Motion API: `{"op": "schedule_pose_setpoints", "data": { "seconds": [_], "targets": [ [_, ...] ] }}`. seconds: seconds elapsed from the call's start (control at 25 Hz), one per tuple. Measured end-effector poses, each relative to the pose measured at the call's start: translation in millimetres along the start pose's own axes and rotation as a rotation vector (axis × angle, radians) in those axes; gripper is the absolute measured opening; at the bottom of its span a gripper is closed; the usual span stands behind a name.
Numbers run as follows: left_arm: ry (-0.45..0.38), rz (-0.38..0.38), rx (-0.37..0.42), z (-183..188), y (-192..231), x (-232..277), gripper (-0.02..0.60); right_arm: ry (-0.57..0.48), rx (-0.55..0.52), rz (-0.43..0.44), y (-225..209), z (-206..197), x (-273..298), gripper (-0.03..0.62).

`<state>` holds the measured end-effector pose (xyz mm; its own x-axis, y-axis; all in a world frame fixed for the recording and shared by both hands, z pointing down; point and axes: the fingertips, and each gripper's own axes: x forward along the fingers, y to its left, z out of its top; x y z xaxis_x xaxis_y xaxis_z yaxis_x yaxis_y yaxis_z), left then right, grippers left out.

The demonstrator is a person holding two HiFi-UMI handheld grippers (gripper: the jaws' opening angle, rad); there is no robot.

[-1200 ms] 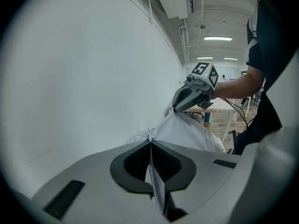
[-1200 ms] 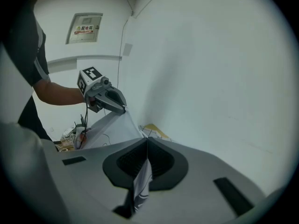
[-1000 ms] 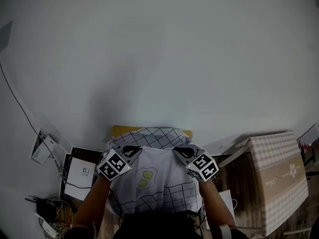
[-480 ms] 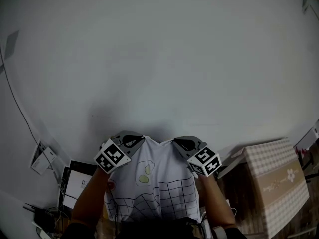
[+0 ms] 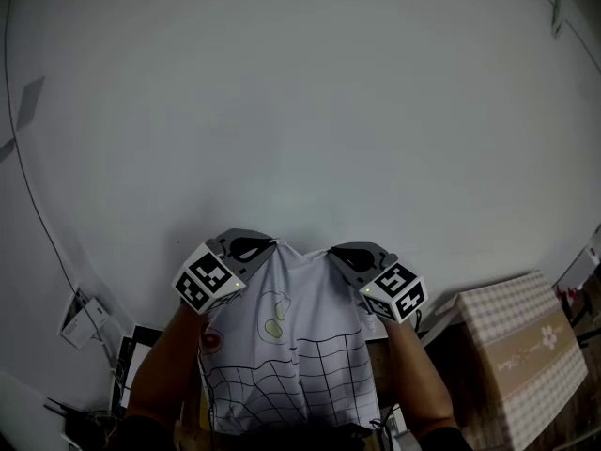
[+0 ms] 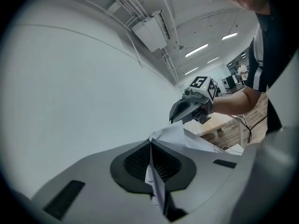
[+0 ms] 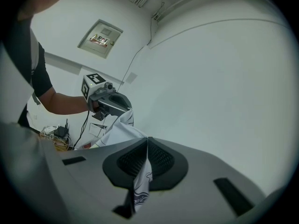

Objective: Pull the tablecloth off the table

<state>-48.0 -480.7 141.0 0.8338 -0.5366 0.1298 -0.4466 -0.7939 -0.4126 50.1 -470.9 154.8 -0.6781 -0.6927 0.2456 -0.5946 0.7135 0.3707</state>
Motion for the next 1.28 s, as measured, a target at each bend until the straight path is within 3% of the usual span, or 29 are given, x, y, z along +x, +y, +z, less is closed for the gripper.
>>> {"op": "schedule_pose_setpoints", "data": {
  "seconds": [0.68, 1.04, 1.16, 1.28],
  "targets": [
    [-0.175, 0.028, 0.092, 139, 46, -35, 0.012, -0.11, -0.1, -0.074, -51, 135, -27, 0.02],
    [-0.228, 0.009, 0.143, 225, 76, -36, 0.012, -0.229, -0.053, -0.084, -91, 219, -52, 0.021],
    [-0.222, 0.015, 0.164, 235, 81, -39, 0.012, -0.253, -0.062, -0.085, -89, 237, -57, 0.02],
    [-0.247, -0.001, 0.117, 238, 80, -44, 0.012, -0.263, -0.08, -0.091, -81, 247, -64, 0.02]
  ]
}}
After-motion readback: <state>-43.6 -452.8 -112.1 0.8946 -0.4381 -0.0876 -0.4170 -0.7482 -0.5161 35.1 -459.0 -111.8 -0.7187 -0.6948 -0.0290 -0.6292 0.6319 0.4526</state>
